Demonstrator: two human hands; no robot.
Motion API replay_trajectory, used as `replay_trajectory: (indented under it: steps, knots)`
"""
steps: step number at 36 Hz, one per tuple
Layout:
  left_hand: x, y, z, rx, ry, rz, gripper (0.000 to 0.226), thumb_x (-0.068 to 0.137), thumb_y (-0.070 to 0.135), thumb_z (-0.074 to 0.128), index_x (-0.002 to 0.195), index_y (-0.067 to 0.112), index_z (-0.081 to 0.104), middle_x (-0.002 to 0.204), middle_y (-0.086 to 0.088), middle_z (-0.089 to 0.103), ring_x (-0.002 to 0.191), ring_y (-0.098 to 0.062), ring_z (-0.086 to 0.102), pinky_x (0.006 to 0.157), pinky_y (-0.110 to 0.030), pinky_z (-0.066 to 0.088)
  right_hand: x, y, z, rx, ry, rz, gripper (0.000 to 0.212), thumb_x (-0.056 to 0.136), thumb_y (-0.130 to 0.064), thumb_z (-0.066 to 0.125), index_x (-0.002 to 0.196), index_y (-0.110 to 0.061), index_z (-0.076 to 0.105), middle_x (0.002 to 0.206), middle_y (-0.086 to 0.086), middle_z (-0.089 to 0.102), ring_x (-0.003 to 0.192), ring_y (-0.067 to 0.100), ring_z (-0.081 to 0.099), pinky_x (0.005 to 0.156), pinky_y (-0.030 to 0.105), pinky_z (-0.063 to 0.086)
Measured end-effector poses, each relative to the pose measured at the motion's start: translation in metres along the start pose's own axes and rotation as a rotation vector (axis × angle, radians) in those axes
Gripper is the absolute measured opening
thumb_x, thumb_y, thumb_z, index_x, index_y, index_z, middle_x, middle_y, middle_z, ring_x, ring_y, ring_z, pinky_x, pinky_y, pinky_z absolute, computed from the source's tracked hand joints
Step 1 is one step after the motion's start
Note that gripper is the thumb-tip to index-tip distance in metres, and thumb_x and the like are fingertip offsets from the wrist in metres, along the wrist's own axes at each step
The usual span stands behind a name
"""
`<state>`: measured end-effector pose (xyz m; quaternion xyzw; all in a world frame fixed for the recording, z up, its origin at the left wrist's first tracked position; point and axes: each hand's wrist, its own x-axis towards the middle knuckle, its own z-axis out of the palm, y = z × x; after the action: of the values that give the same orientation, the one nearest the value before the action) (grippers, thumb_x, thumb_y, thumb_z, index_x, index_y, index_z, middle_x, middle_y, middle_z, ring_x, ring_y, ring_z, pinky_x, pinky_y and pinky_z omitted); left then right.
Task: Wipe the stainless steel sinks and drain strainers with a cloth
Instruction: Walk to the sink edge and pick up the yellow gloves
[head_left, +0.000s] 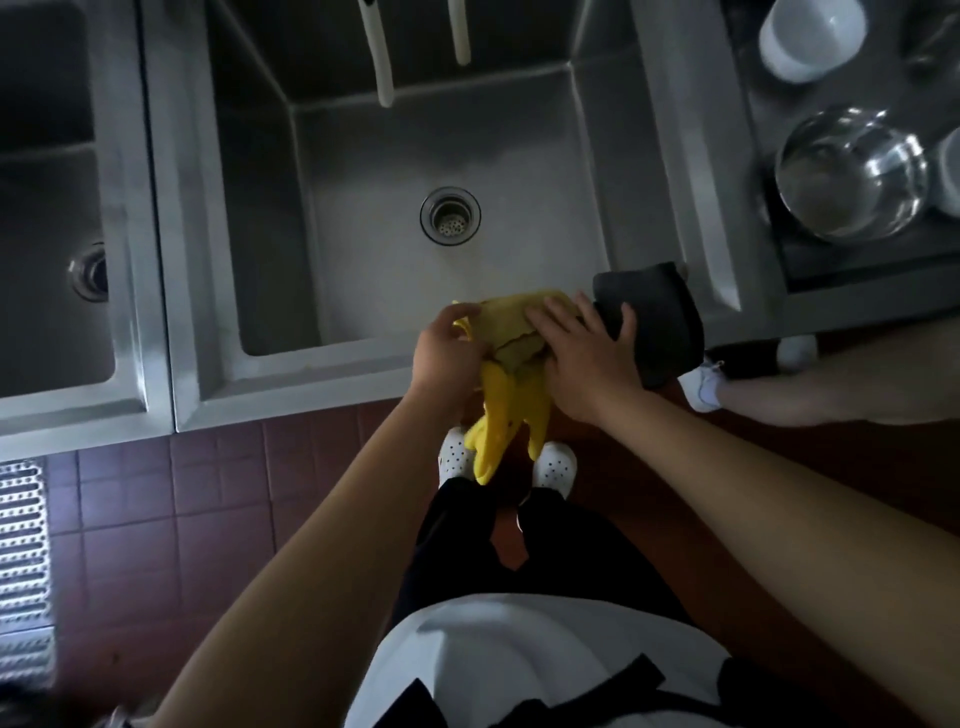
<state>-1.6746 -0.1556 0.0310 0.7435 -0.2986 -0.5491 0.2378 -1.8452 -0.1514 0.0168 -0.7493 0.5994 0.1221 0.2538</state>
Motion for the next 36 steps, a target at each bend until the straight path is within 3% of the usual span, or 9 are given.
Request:
replay_trajectory:
  steps: [4, 6, 9, 13, 17, 20, 25, 32, 36]
  knots:
    - [0.001, -0.004, -0.002, 0.294, 0.059, 0.183, 0.038, 0.090, 0.012, 0.053, 0.124, 0.029, 0.061, 0.118, -0.006, 0.063, 0.107, -0.030, 0.060, 0.088, -0.043, 0.053, 0.002, 0.000, -0.005, 0.048, 0.011, -0.006, 0.055, 0.100, -0.040, 0.029, 0.154, -0.037, 0.021, 0.167, -0.006, 0.009, 0.154, 0.022, -0.005, 0.116, 0.066, -0.008]
    - [0.002, -0.007, -0.008, 0.613, 0.071, 0.277, 0.042, 0.093, 0.019, 0.050, 0.133, 0.031, 0.055, 0.137, -0.006, 0.051, 0.124, -0.032, 0.043, 0.094, -0.039, 0.044, -0.002, -0.005, -0.001, 0.030, 0.013, -0.008, 0.059, 0.098, -0.046, 0.031, 0.155, -0.035, 0.019, 0.167, -0.004, 0.005, 0.153, 0.023, -0.009, 0.116, 0.065, -0.008]
    - [0.003, -0.014, -0.015, 0.908, 0.024, 0.404, 0.044, 0.098, 0.026, 0.044, 0.141, 0.034, 0.045, 0.158, -0.003, 0.026, 0.143, -0.034, 0.021, 0.111, -0.048, 0.028, -0.010, -0.012, 0.006, -0.036, 0.003, -0.032, 0.071, 0.095, -0.054, 0.032, 0.158, -0.030, 0.009, 0.168, -0.002, -0.004, 0.152, 0.023, -0.015, 0.118, 0.062, -0.006]
    - [0.006, -0.031, -0.023, 0.840, -0.139, 0.466, 0.046, 0.105, 0.038, 0.035, 0.150, 0.029, 0.035, 0.163, 0.000, 0.023, 0.149, -0.031, 0.017, 0.117, -0.047, 0.019, -0.021, -0.017, 0.013, -0.036, 0.001, -0.025, 0.078, 0.095, -0.064, 0.024, 0.158, -0.028, -0.005, 0.167, -0.003, -0.008, 0.153, 0.020, -0.013, 0.119, 0.060, -0.003]
    - [0.005, -0.047, -0.029, 0.873, -0.183, 0.560, 0.065, 0.097, 0.056, 0.042, 0.154, 0.027, 0.028, 0.164, 0.000, 0.018, 0.151, -0.026, 0.011, 0.120, -0.043, 0.014, -0.036, -0.025, 0.021, -0.016, 0.007, -0.030, 0.082, 0.092, -0.070, 0.018, 0.158, -0.028, -0.007, 0.167, -0.003, -0.010, 0.153, 0.019, -0.012, 0.120, 0.058, 0.000]
    - [0.000, -0.055, -0.034, 0.902, -0.155, 0.683, 0.065, 0.094, 0.047, 0.056, 0.151, 0.022, 0.036, 0.162, -0.003, 0.026, 0.150, -0.028, 0.018, 0.120, -0.044, 0.017, -0.045, -0.027, 0.027, -0.007, 0.012, -0.016, 0.079, 0.096, -0.067, 0.022, 0.158, -0.029, -0.008, 0.166, -0.004, -0.013, 0.152, 0.017, -0.016, 0.120, 0.056, 0.003]
    - [-0.008, -0.051, -0.045, 0.703, -0.067, 0.837, 0.034, 0.090, 0.010, 0.065, 0.123, 0.010, 0.069, 0.138, -0.011, 0.059, 0.132, -0.037, 0.050, 0.108, -0.049, 0.040, -0.053, -0.032, 0.030, 0.061, 0.107, -0.004, 0.067, 0.100, -0.053, 0.035, 0.158, -0.027, 0.013, 0.167, -0.002, 0.007, 0.154, 0.018, 0.000, 0.119, 0.048, 0.009]
    - [-0.020, -0.053, -0.053, 0.612, -0.067, 1.029, 0.030, 0.087, 0.001, 0.067, 0.116, 0.005, 0.073, 0.123, -0.011, 0.069, 0.119, -0.033, 0.061, 0.094, -0.044, 0.052, -0.061, -0.042, 0.032, 0.236, 0.307, 0.040, 0.049, 0.098, -0.034, 0.053, 0.145, -0.022, 0.048, 0.150, 0.001, 0.046, 0.141, 0.023, 0.036, 0.112, 0.044, 0.025]
    - [-0.015, -0.070, -0.058, 0.703, -0.076, 1.085, 0.032, 0.083, 0.004, 0.072, 0.114, 0.010, 0.074, 0.122, -0.006, 0.070, 0.120, -0.033, 0.061, 0.094, -0.047, 0.051, -0.066, -0.044, 0.038, 0.233, 0.334, 0.038, 0.045, 0.096, -0.028, 0.055, 0.140, -0.019, 0.054, 0.147, 0.002, 0.050, 0.138, 0.024, 0.039, 0.108, 0.045, 0.029]
